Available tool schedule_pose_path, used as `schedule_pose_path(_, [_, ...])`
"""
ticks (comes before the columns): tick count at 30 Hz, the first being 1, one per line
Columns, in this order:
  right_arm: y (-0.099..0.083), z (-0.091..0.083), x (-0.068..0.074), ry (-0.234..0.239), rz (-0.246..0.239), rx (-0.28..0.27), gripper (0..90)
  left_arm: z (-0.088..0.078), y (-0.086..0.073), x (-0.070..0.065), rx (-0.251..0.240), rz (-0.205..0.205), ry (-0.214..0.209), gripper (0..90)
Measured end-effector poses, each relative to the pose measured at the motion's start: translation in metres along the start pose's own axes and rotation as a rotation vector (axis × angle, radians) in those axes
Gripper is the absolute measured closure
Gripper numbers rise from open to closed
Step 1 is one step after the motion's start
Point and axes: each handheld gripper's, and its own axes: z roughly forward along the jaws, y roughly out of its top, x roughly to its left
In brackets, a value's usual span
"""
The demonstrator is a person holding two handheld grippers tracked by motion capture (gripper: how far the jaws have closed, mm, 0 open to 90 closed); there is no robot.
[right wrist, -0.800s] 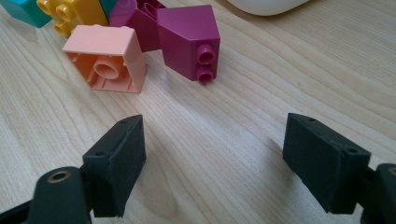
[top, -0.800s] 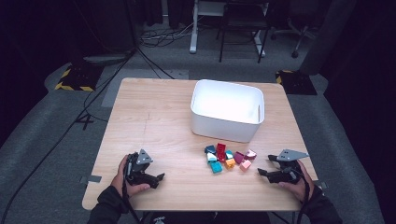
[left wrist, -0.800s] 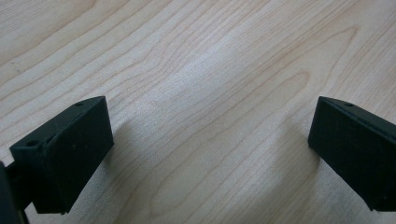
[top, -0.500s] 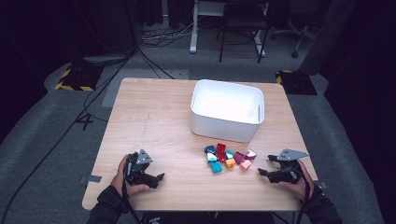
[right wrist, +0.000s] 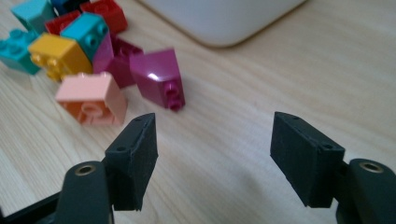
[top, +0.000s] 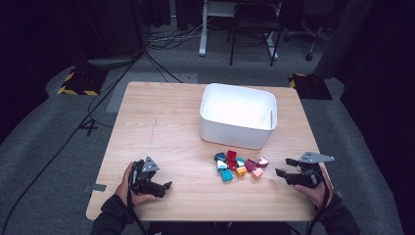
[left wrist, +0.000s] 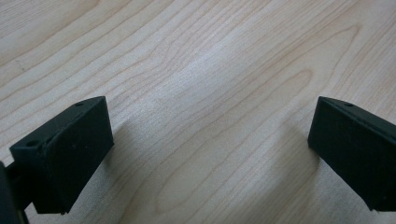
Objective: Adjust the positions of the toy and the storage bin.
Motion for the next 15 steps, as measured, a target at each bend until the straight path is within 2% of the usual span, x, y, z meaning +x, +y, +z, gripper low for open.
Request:
schedule_pose_path(5, [0.021, -0.011, 0.004, -0.012, -0.025, -0.057, 34.4, 0.000, 0.000, 0.000, 0.000, -0.001, 0.002, 0.3])
schedule_pose_path(10, [0.043, -0.023, 0.007, -0.023, -0.082, -0.105, 37.4, 0.000, 0.000, 0.000, 0.000, -0.001, 0.003, 0.3])
schedule_pose_path(13, [0.063, -0.035, 0.009, -0.034, -0.111, -0.149, 38.9, 0.000, 0.000, 0.000, -0.003, 0.001, 0.003, 0.2])
schedule_pose_path(15, [0.076, -0.040, 0.010, -0.048, -0.140, -0.155, 39.0, 0.000, 0.000, 0.000, 0.001, -0.001, 0.003, 0.3])
